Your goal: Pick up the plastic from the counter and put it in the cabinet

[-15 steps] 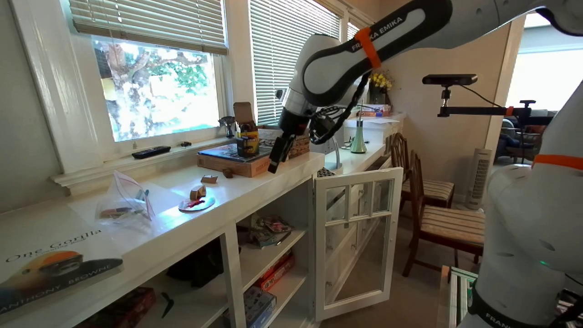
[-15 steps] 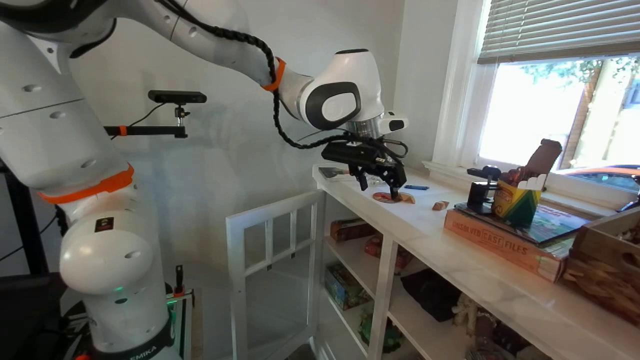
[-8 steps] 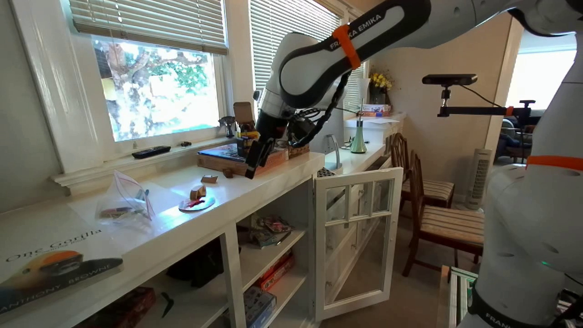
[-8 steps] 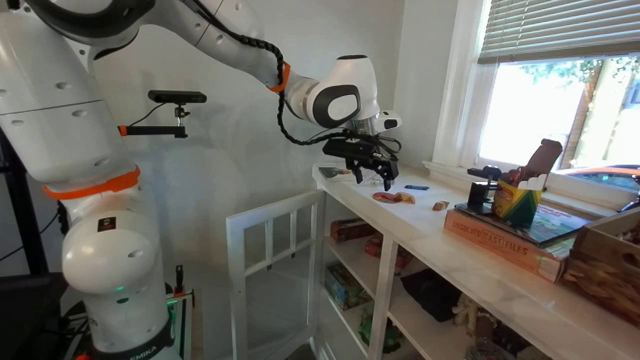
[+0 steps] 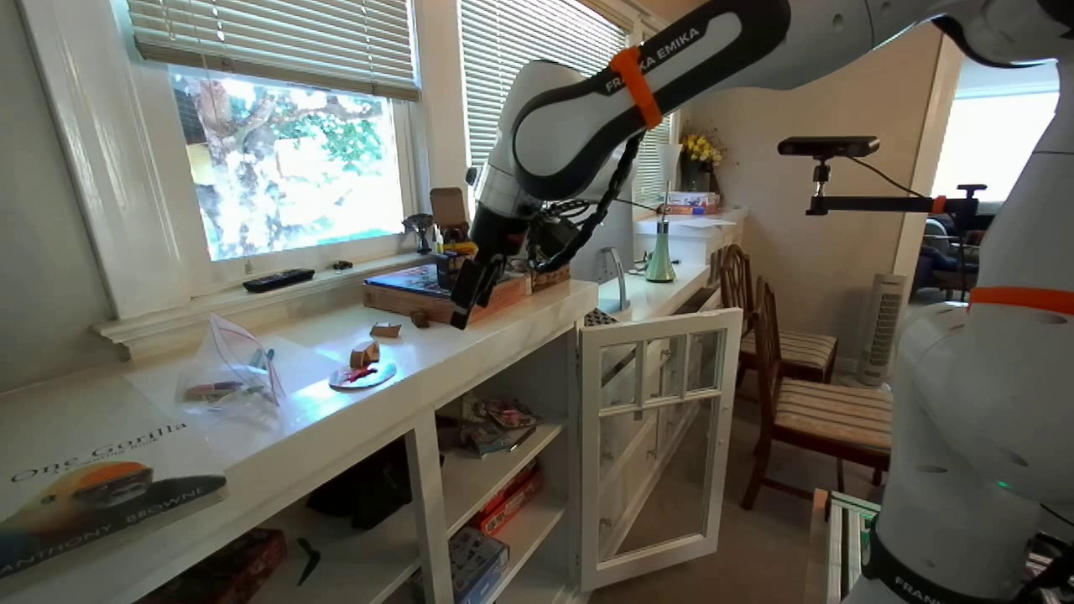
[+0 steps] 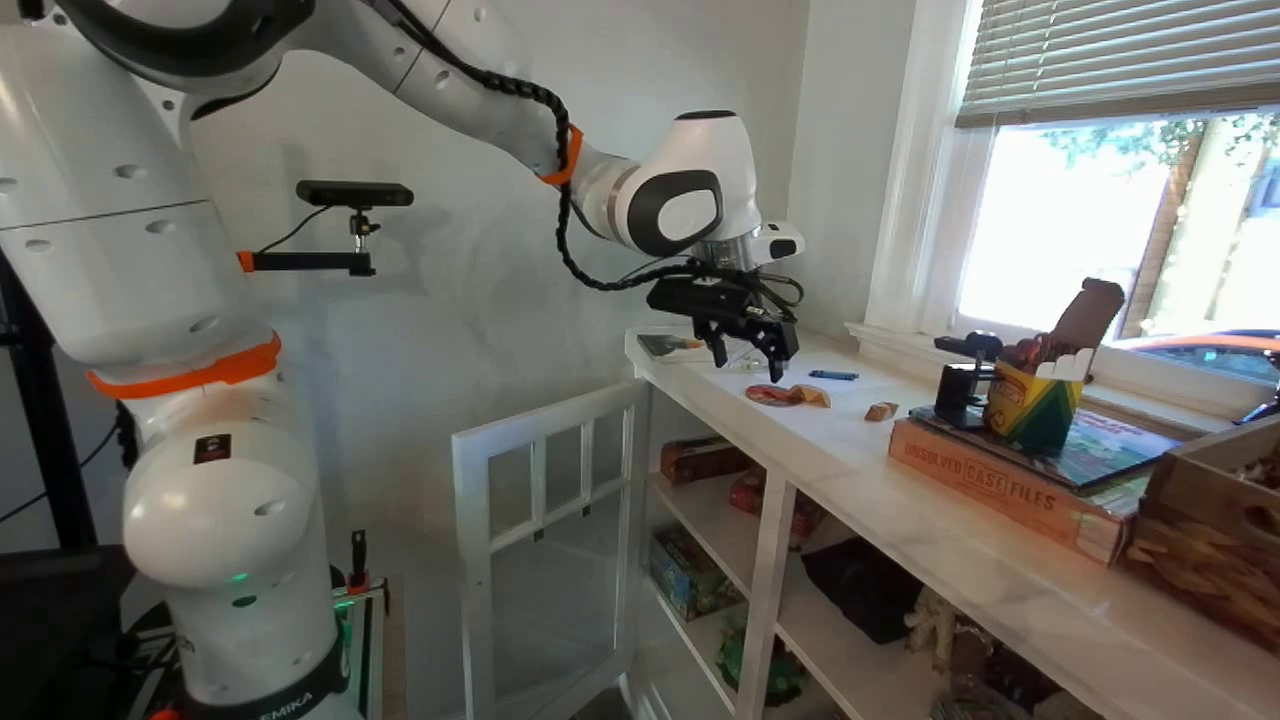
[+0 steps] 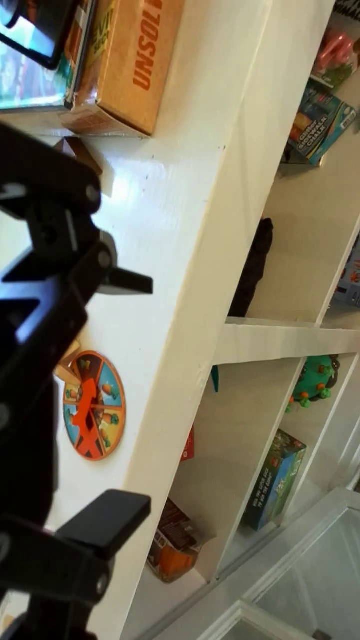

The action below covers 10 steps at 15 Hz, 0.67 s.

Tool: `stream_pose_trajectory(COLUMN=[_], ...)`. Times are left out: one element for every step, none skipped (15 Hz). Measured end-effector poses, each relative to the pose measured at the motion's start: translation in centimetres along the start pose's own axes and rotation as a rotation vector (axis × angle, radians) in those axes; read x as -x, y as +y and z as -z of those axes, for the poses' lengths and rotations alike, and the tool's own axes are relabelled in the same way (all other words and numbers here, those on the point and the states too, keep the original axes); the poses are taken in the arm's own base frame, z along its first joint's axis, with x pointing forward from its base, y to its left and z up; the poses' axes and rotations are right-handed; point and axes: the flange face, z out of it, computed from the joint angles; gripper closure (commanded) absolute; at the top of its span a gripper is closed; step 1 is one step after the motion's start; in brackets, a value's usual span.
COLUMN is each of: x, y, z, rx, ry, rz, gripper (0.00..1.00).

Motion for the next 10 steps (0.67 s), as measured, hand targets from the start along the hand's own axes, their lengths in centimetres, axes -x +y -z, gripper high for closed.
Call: stream_pose_trajectory(x=[0.0,0.0,-0.1,-0.3,-0.6,-1.0,-1.5,-2.1,-2.6,-3.2], y=[0.2,0.4,0.5,0.3,0.1,-0.3,-0.7,-1.0,-1.4,-1.7], z=[0.0,0.1,0.1,0.1,0.1,0.0,0.0,-0.1,-0.2,-0.4], rx=[0.008,0.016,0.026,0.034,0.039,0.044,0.047,0.05,0.053,0.057], ry=[-0.001,-0.002,-0.003,-0.003,-0.001,0.001,0.008,0.014,0.021,0.031], rz=[-0.026,-0.056,-0.086,-0.114,-0.138,-0.158,-0.175,-0.186,-0.194,-0.199], gripper=[0.0,0.0,0.0,0.0,0.0,0.0,0.0,0.0,0.0,0.0])
